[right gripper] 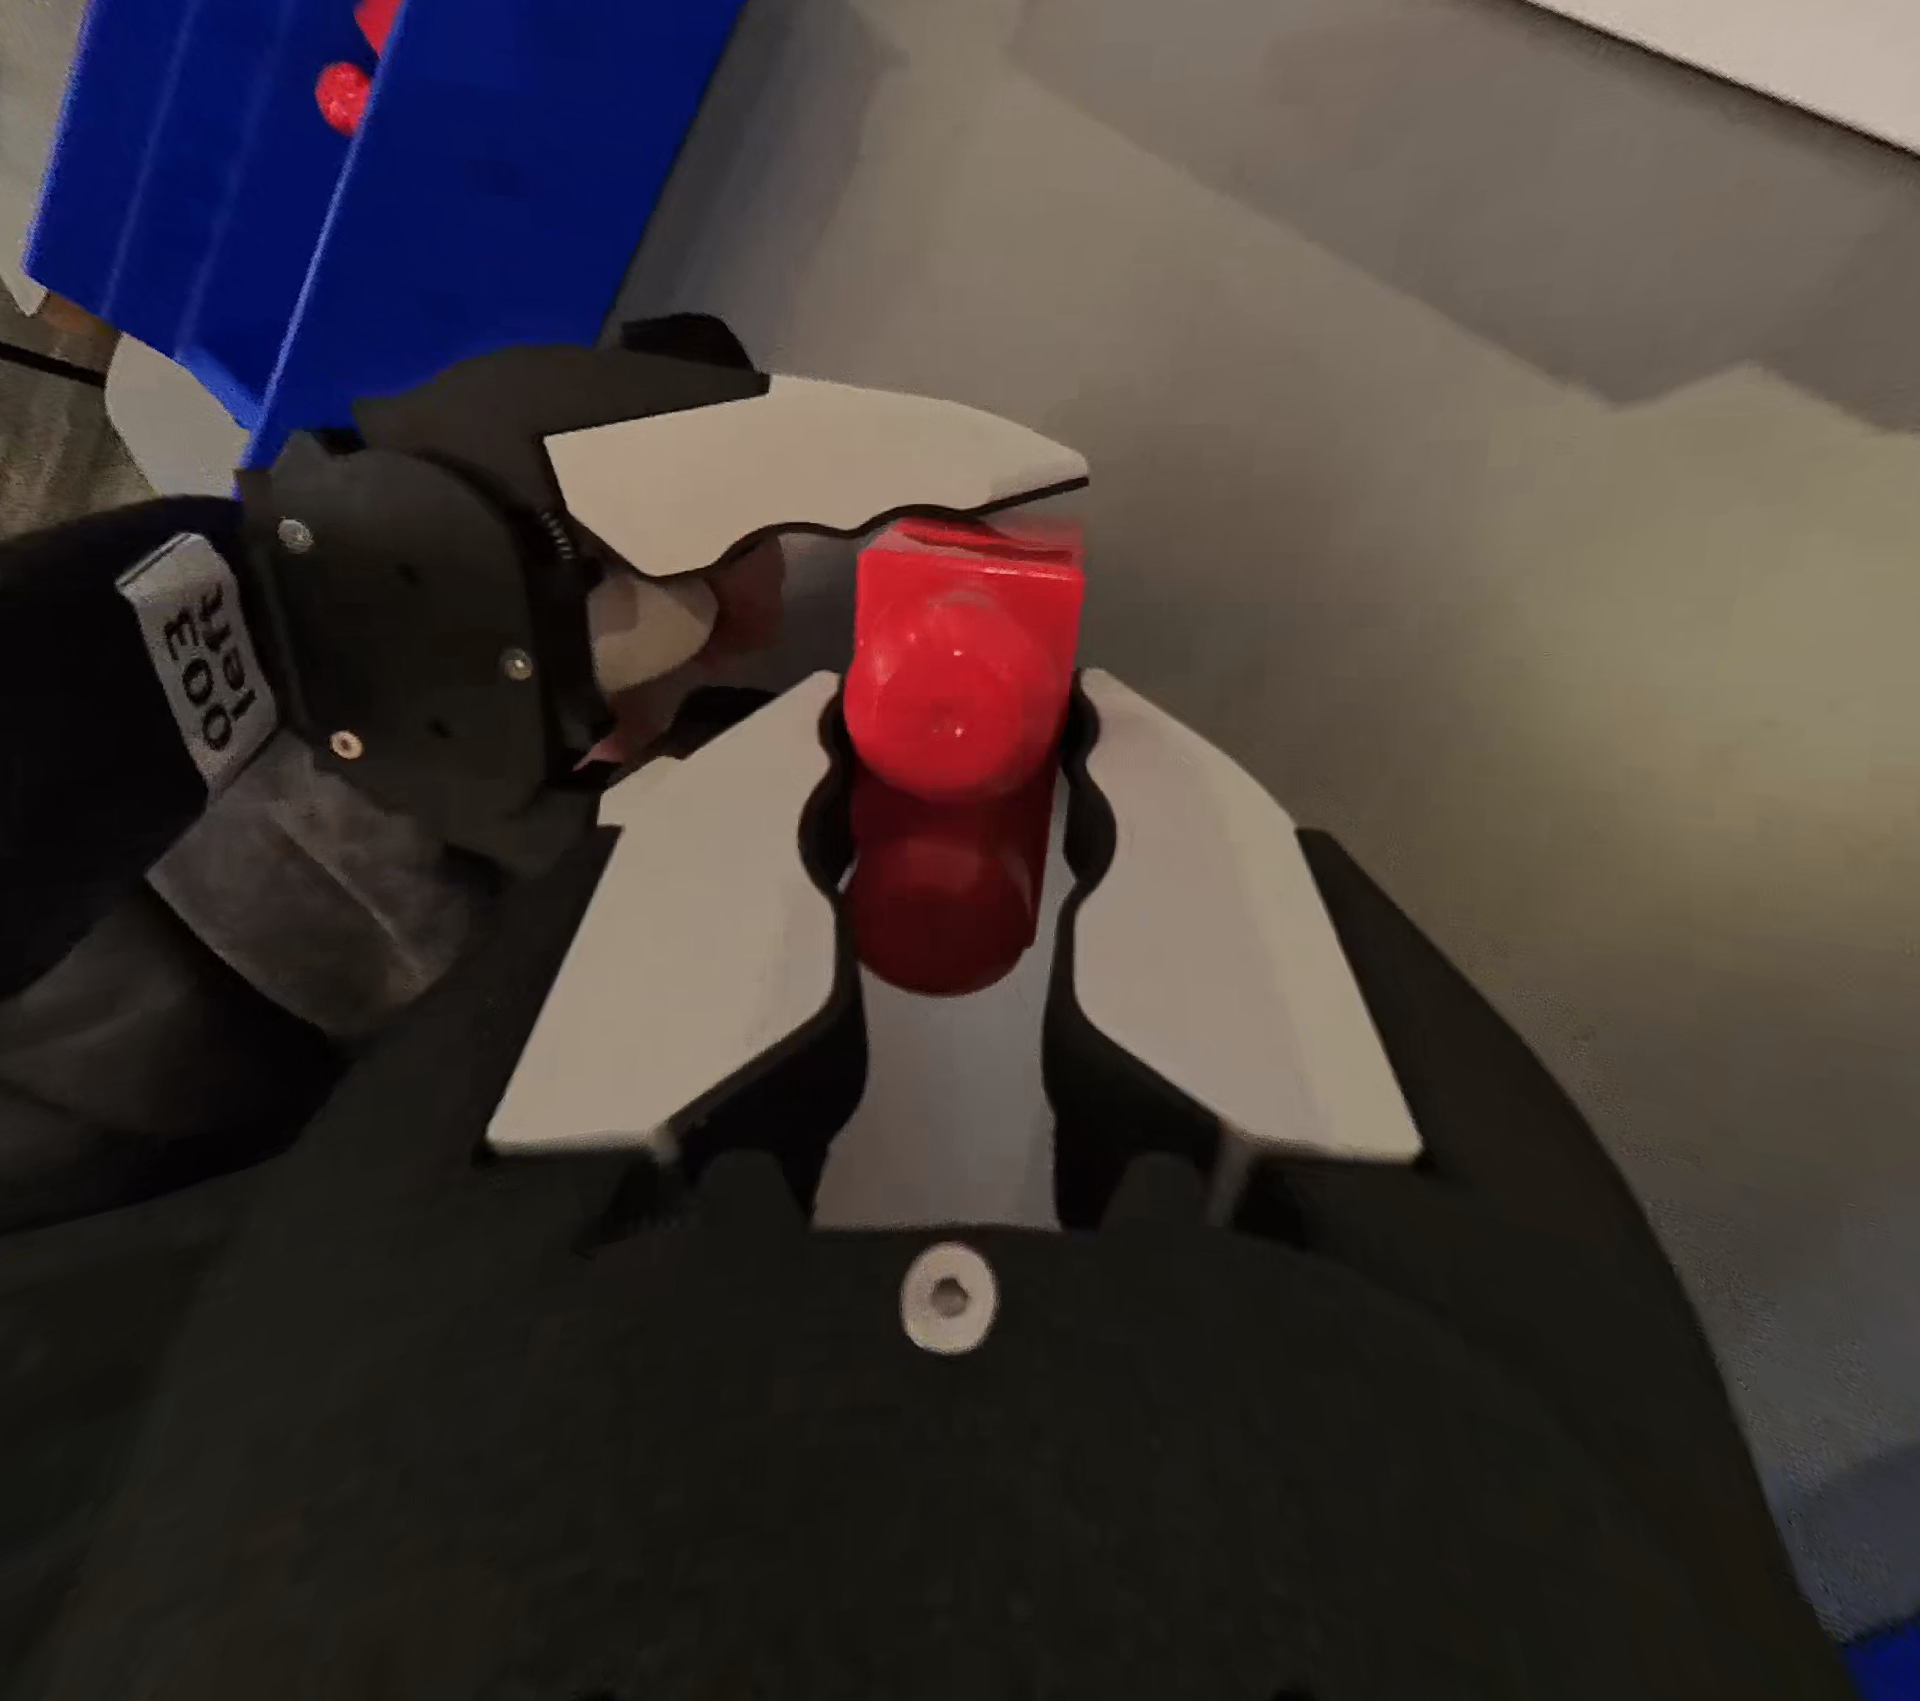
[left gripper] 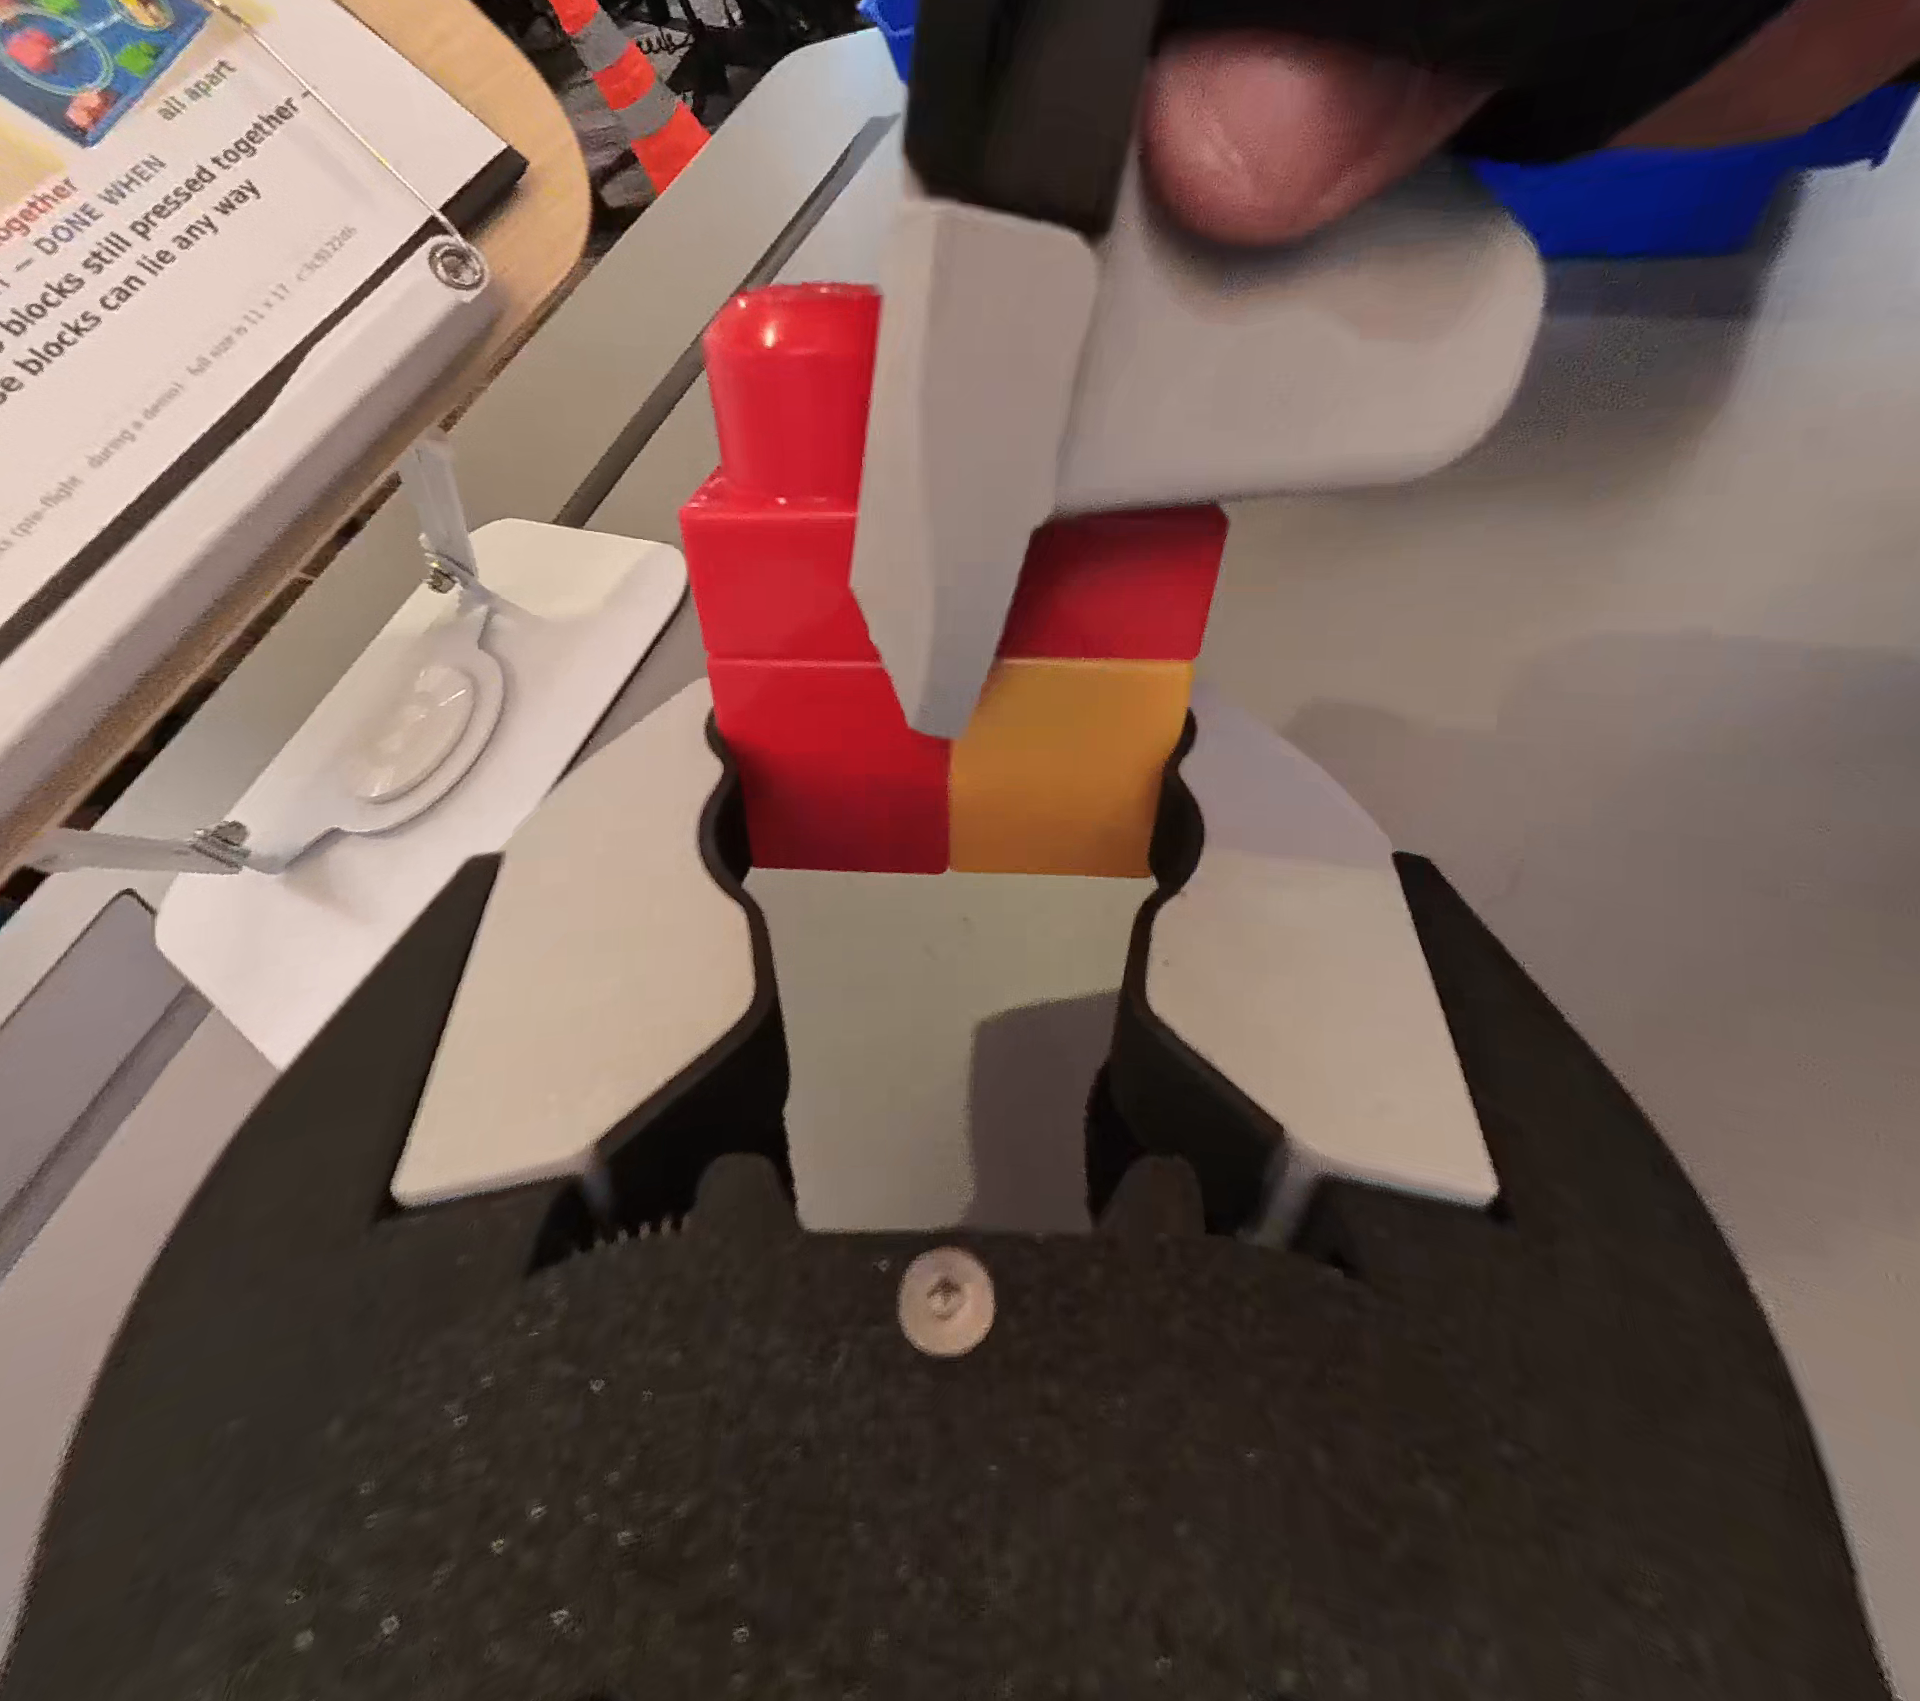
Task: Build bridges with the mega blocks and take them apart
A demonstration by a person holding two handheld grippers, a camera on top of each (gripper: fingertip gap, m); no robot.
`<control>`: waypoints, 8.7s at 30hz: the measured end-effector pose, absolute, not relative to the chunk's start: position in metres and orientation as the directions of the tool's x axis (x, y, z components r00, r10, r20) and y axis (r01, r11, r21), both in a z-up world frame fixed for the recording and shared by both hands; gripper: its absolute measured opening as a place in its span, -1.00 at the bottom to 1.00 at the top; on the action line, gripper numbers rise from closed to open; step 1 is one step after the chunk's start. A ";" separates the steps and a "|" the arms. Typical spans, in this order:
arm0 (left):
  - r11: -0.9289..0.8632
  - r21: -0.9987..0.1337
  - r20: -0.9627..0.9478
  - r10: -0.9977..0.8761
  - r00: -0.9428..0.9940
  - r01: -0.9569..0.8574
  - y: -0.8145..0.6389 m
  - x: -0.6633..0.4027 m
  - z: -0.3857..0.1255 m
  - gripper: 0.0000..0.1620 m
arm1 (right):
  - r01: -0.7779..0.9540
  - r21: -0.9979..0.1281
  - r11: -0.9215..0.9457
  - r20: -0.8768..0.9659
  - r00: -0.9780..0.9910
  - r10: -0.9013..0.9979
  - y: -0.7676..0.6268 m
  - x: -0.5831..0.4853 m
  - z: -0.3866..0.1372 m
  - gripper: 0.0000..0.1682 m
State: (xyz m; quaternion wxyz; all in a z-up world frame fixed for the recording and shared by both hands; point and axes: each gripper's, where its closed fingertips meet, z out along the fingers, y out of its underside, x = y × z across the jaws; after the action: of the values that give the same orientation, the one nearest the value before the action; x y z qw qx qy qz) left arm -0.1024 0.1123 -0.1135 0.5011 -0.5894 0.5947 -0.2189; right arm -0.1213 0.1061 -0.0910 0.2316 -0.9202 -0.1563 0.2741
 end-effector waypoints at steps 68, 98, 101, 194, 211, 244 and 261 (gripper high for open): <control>-0.314 -0.919 0.297 -0.949 0.104 -0.240 0.112 -0.101 -0.109 -0.02 | 0.713 -0.679 -0.176 0.623 0.686 0.375 0.020 0.133 0.075 -0.17; -0.393 -0.841 0.015 -0.703 0.711 -0.371 0.046 -0.402 -0.066 -0.02 | 0.052 -0.983 -0.175 -0.039 0.876 0.480 -0.030 -0.073 -0.107 -0.36; -0.404 -0.638 -0.229 -0.714 0.662 -0.656 0.095 -0.455 -0.069 -0.07 | 0.075 -0.983 -0.167 -0.019 0.866 0.500 -0.031 -0.077 -0.108 -0.36; -0.144 0.372 -0.246 -0.968 0.052 -0.917 0.244 -0.535 -0.168 -0.38 | 0.155 -0.970 -0.188 0.024 0.830 0.558 -0.045 -0.087 -0.116 -0.51; -0.162 0.409 -0.181 -0.979 0.094 -0.898 0.231 -0.540 -0.184 -0.51 | 0.179 -0.966 -0.187 0.040 0.818 0.573 -0.046 -0.090 -0.118 -0.54; -0.402 0.241 0.234 -0.859 0.455 -0.884 0.030 -0.210 -0.190 -0.55 | 0.222 -0.956 -0.192 0.078 0.822 0.564 -0.050 -0.091 -0.121 -0.55; -0.256 -0.136 -0.330 -0.899 0.287 -0.957 0.138 -0.376 -0.034 -0.17 | 0.246 -0.947 -0.205 0.087 0.813 0.575 -0.050 -0.091 -0.124 -0.55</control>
State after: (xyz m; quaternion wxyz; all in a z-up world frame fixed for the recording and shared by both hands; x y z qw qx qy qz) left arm -0.3762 0.1381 -0.0340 0.1561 -0.7870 0.5896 0.0929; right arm -0.0911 -0.0496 -0.1242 0.5701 -0.7626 -0.2692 0.1445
